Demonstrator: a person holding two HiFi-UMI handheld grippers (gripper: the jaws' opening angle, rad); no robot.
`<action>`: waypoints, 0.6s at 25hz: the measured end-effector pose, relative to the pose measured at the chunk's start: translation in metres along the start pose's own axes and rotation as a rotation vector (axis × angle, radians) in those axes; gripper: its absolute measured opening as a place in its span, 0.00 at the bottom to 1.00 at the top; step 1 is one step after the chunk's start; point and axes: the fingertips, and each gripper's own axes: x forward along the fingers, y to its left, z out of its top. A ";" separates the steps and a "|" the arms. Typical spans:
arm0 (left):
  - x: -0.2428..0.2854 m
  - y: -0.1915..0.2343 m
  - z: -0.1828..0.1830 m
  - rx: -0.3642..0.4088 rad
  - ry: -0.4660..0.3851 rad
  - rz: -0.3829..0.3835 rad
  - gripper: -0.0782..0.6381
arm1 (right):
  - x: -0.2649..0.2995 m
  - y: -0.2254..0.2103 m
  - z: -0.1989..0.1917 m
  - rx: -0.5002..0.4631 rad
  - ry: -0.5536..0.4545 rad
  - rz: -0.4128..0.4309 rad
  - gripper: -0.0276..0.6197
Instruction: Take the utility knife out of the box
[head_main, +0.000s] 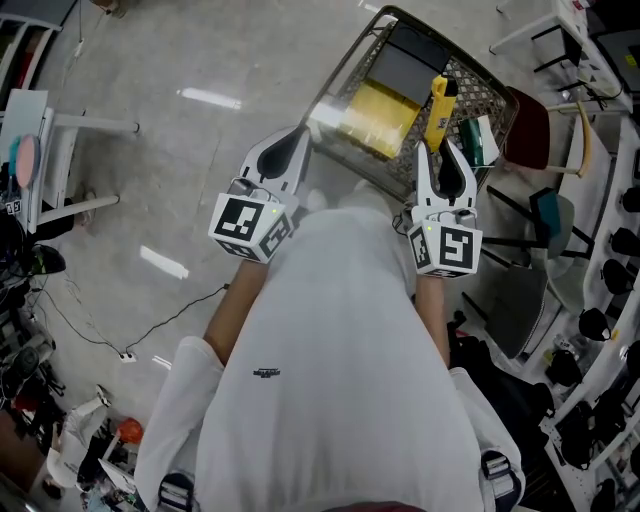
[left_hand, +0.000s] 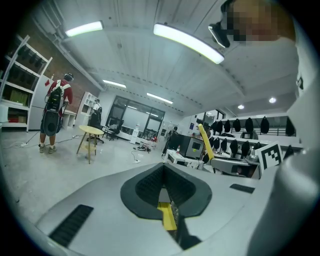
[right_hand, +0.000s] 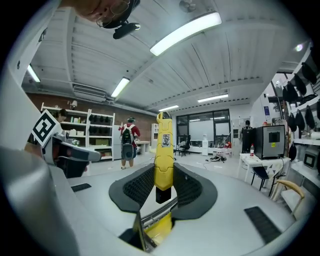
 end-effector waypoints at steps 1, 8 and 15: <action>0.000 0.000 0.000 -0.001 0.001 0.000 0.11 | 0.000 0.000 0.000 0.003 0.000 -0.002 0.21; 0.001 -0.002 0.000 -0.001 0.006 -0.012 0.11 | -0.001 0.004 -0.004 0.004 0.017 0.002 0.21; 0.000 -0.001 -0.002 -0.001 0.011 -0.014 0.11 | -0.002 0.006 -0.007 0.000 0.022 0.005 0.21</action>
